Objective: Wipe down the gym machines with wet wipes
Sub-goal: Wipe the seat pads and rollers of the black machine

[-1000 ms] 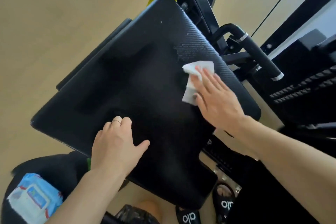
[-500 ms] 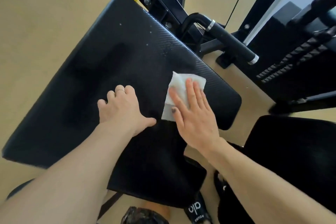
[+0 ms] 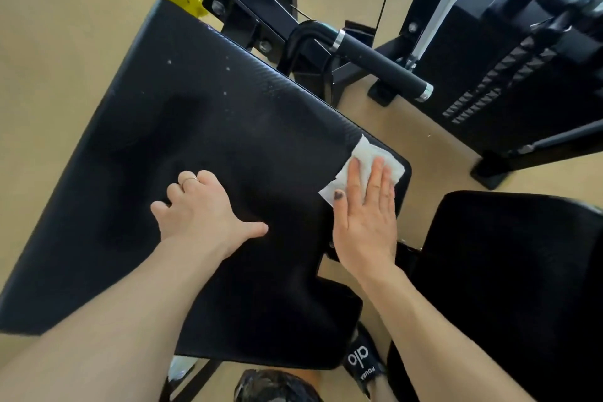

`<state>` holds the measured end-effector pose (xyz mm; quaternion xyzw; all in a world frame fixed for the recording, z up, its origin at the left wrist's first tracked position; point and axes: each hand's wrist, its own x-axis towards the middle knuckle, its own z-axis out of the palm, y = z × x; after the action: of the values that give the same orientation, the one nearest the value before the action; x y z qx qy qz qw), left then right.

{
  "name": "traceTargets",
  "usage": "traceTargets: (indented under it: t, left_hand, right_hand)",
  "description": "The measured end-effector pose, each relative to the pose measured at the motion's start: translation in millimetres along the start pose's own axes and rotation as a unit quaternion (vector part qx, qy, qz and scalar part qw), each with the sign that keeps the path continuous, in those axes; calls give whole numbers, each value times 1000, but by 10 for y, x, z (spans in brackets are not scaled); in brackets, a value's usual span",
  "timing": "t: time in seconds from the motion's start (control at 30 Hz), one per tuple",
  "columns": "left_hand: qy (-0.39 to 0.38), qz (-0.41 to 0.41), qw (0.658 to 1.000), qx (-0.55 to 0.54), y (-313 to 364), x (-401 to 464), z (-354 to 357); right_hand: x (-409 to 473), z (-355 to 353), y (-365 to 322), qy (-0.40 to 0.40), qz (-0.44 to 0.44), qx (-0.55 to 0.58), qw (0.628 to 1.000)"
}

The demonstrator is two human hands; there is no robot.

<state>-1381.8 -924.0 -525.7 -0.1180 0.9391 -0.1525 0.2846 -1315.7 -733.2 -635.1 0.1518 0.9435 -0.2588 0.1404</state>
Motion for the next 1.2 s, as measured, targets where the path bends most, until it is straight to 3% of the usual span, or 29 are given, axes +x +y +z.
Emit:
traceTargets:
  t: [0.1,0.2,0.3,0.47,0.7,0.87,0.93,1.0,1.1,1.2]
  left_hand:
    - [3,-2,1000,2,13,1,-7]
    - [0,-7,1000,0,25,-11,-25]
    - [-7,-12,1000,4,40,-6,-45]
    - [-10,-17,1000,12,51,10,-50]
    - [-11,-22,1000,14,66,-2,-62]
    - [-6,-23,1000,12,74,9,-51]
    - [-3,-24,1000,10,68,19,-36]
    - [-5,-25,1000,8,76,11,-32]
    - [-7,-35,999,0,87,4,-48]
    - [-5,-34,999,-2,93,8,-50]
  right_hand:
    - [-141,111,-285,15,74,57,995]
    - [-277,164,-453,-20,82,43,995]
    - [31,1,-249,-9,70,50,996]
    - [627,-249,-99,1,191,78,978]
    - [-12,27,-352,-12,218,111,970]
    - [474,-154,-312,3,249,116,961]
    - [740,-297,-381,3,184,98,978]
    - [819,-344,-669,-15,31,79,996]
    - [846,-319,-1156,-56,-121,70,989]
    - [974,-396,-1069,-62,-210,15,976]
